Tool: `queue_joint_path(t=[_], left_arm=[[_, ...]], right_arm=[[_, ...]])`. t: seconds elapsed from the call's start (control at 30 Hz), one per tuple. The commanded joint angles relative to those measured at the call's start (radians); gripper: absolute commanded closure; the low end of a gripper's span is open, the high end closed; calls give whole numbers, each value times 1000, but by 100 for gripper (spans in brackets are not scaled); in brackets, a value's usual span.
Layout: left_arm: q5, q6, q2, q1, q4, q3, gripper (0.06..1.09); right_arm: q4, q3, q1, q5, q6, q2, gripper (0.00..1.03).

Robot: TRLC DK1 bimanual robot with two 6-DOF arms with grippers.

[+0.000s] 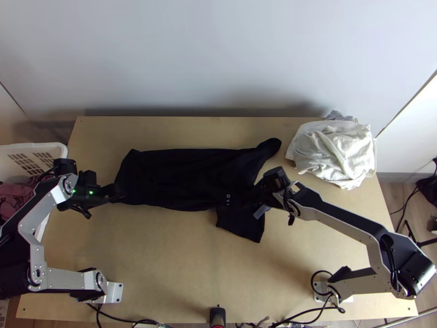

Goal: Fold the t-shirt

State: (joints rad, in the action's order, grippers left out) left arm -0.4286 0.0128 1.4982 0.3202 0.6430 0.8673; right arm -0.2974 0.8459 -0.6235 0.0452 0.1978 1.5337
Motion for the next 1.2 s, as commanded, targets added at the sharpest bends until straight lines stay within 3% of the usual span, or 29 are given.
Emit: queue_joint_path(t=[0.0, 0.07, 0.1, 0.13, 0.17, 0.2, 0.23, 0.63, 0.77, 0.9, 1.03, 1.17], left_arm=[[-2, -14, 22, -21, -16, -8, 11], [-2, -11, 31, -32, -19, -10, 11], [-2, -10, 39, -36, -17, -8, 17], [-1, -7, 43, -38, -17, -8, 30], [-1, -11, 43, -38, -22, -7, 52], [-2, -16, 43, -38, -25, -2, 80], [-4, -11, 42, -40, -23, 2, 93], [-9, 33, -32, -24, 14, 15, 94], [-16, 104, -107, -18, 116, 15, 94], [-99, 168, -230, -47, 270, -10, 93], [-111, 167, -388, -122, 268, -97, 92], [-113, 90, -440, -227, 247, -159, 92]], right_arm=[[1, 10, 1, -1, 5, 2, 88], [1, 13, 5, 1, 8, 2, 88], [1, 15, 5, 1, 8, 2, 88], [1, 18, 7, 1, 9, 2, 88], [1, 18, 8, 1, 12, 2, 88], [1, 16, 10, 1, 14, 2, 88], [1, 15, 10, 1, 15, 2, 88], [0, -41, -4, -1, 6, -7, 88], [1, -97, 16, -1, 12, -20, 89], [35, -189, 18, 1, 15, -75, 89], [60, -232, 93, 1, 63, -95, 89], [66, -229, 156, -1, 91, -116, 89]])
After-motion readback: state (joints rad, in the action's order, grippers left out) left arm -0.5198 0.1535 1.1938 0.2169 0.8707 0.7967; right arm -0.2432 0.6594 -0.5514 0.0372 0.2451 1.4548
